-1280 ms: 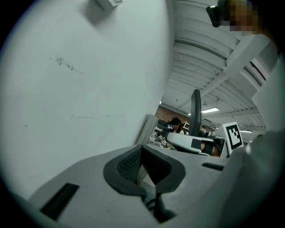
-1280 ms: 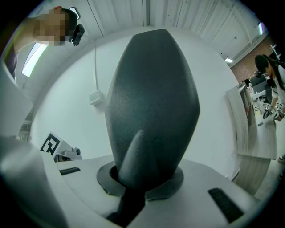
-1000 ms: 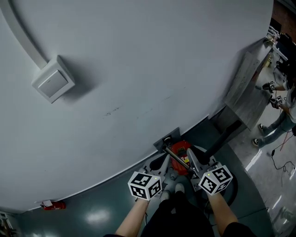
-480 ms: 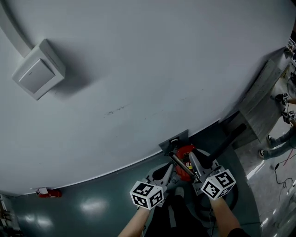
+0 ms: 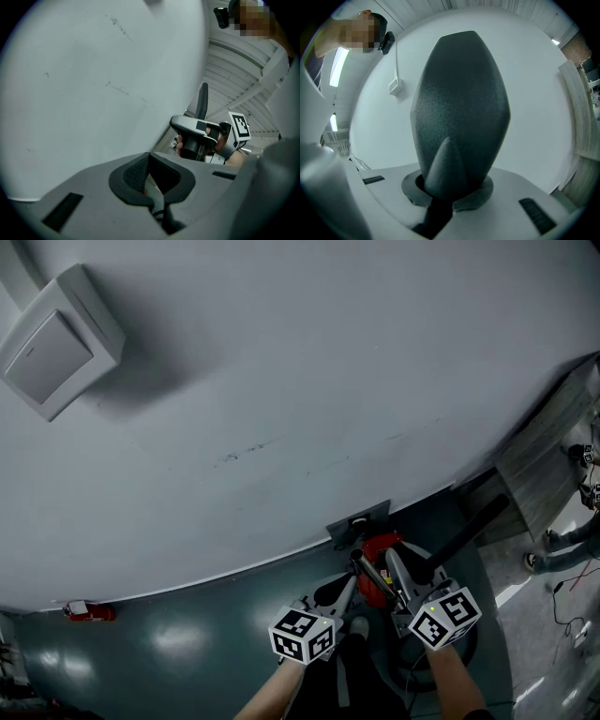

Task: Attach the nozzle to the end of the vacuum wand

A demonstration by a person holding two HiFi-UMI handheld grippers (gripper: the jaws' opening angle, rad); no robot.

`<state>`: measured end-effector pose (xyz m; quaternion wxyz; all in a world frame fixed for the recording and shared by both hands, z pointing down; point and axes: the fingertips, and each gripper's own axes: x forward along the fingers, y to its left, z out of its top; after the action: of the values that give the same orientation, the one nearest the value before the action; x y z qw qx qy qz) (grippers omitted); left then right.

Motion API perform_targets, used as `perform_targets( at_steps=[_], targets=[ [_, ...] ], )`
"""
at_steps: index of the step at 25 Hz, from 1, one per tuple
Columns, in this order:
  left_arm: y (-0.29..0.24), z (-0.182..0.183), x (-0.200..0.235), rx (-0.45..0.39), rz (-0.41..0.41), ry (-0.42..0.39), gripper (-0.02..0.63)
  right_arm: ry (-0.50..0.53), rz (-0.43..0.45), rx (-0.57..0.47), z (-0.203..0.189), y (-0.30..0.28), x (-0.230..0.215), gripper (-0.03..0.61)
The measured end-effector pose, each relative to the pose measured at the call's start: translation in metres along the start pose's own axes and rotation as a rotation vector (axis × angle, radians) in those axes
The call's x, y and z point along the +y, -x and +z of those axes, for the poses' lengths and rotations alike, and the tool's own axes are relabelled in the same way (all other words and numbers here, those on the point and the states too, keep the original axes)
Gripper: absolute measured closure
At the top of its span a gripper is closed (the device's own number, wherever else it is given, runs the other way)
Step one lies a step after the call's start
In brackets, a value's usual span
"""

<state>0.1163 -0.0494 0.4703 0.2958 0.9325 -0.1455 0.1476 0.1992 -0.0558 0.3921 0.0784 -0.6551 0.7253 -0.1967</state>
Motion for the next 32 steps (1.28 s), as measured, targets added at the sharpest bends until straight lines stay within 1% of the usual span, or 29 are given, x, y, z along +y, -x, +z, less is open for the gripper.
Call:
perform_targets(
  at_steps=[4, 11, 15, 16, 20, 26, 29, 32],
  targets=[
    [-0.012, -0.019, 0.013, 0.017, 0.003, 0.02, 0.609, 0.006, 0.022, 0.015, -0.011, -0.013, -0.003, 0.529],
    [-0.034, -0.055, 0.041, 0.029, 0.027, 0.085, 0.607, 0.011, 0.053, 0.056, -0.037, -0.028, -0.009, 0.529],
    [-0.046, -0.072, 0.046, 0.023, 0.014, 0.121, 0.604, 0.014, 0.071, 0.068, -0.047, -0.037, -0.014, 0.529],
    [-0.049, -0.075, 0.047, 0.022, 0.008, 0.127, 0.596, 0.015, 0.075, 0.07, -0.049, -0.039, -0.014, 0.529],
    [-0.062, -0.089, 0.048, 0.023, -0.013, 0.137, 0.517, 0.02, 0.088, 0.074, -0.053, -0.048, -0.017, 0.529],
    [-0.079, -0.111, 0.049, 0.041, -0.032, 0.146, 0.433, 0.036, 0.117, 0.086, -0.057, -0.058, -0.017, 0.529],
    [-0.088, -0.116, 0.047, 0.048, -0.041, 0.145, 0.423, 0.037, 0.135, 0.1, -0.061, -0.063, -0.016, 0.529],
    [-0.097, -0.119, 0.043, 0.064, -0.052, 0.124, 0.423, 0.047, 0.157, 0.121, -0.067, -0.068, -0.014, 0.529]
  ],
)
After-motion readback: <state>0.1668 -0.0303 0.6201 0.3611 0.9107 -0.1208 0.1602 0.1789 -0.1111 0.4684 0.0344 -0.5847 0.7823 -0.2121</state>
